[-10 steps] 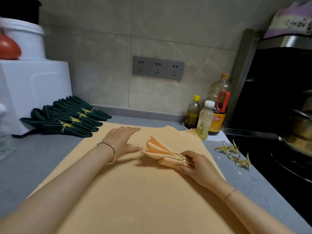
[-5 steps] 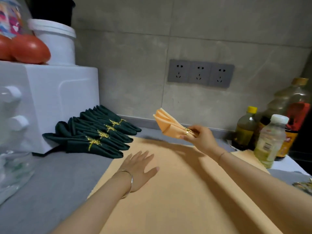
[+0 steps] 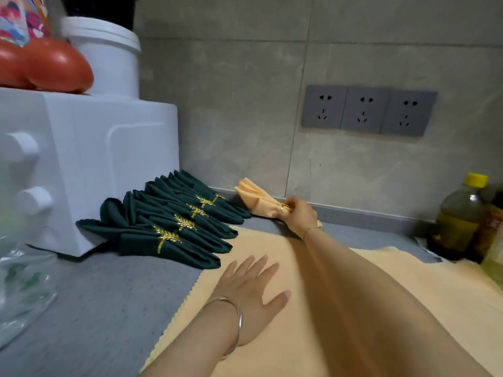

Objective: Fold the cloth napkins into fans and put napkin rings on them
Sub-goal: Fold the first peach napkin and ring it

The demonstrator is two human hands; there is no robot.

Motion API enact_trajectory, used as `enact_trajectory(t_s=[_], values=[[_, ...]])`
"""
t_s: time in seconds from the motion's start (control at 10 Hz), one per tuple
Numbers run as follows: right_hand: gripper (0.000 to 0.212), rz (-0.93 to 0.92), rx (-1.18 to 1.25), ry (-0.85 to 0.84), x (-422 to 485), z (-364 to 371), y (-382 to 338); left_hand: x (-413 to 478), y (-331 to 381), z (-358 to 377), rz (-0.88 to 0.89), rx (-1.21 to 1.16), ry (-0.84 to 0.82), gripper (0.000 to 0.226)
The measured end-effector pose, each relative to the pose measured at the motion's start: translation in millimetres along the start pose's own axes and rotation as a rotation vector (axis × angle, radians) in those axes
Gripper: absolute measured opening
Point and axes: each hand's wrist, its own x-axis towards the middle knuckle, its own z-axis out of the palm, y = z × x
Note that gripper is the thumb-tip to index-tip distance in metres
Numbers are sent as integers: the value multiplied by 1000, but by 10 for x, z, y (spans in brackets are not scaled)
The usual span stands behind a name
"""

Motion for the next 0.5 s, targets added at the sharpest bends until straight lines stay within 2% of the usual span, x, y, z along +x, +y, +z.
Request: enact_trajectory(t_s=[0.2, 0.3, 0.5], values=[[57, -66, -45, 17, -234, -267, 25, -14, 9, -12, 0, 0, -11, 61], [49, -106, -17, 23, -586, -559, 112, -30, 10, -30, -4, 11, -22, 61], [47, -65, -65, -116, -1574, -1170, 548, -54, 71, -93, 21, -15, -43, 55]])
